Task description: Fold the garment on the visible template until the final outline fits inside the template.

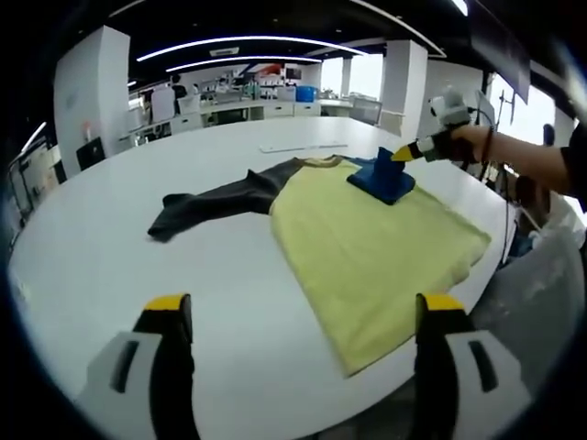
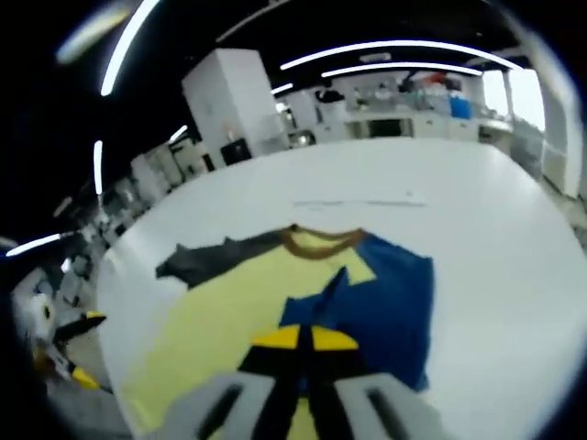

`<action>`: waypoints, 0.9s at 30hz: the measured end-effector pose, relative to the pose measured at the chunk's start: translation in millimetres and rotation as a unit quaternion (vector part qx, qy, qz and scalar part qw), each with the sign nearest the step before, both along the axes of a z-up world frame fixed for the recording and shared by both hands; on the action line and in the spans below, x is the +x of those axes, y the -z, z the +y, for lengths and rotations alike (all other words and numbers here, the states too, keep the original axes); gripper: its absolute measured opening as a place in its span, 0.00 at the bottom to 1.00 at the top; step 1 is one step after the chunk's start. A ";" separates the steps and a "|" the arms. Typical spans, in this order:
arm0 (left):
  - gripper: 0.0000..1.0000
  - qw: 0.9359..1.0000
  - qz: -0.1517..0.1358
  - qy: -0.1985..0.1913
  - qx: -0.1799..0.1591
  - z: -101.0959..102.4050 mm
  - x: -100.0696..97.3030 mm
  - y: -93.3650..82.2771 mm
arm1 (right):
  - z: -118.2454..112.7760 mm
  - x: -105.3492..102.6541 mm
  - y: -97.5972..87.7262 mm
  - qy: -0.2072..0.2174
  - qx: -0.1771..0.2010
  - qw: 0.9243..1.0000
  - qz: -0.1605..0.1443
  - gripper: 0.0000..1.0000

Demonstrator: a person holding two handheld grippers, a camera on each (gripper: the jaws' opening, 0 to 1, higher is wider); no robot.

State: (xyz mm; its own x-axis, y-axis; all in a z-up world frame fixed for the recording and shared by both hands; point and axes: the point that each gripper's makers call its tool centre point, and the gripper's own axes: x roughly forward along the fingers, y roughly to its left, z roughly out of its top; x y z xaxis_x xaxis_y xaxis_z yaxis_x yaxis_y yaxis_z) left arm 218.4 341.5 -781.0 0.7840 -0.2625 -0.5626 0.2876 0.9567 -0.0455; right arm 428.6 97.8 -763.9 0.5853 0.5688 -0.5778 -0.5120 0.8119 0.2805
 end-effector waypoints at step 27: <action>0.99 1.000 -0.002 -0.011 -0.011 2.3 -1.6 1.0 | 84.4 29.0 -75.1 -0.035 0.018 0.998 -0.058 0.00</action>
State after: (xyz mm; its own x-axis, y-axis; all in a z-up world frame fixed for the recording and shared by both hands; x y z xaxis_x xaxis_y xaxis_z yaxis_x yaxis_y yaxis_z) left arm 216.9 343.8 -781.9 0.7922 -0.2575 -0.5533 0.2666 0.9616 -0.0657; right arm 457.6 182.2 -688.8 0.6054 0.6291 -0.4875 -0.5974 0.7639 0.2439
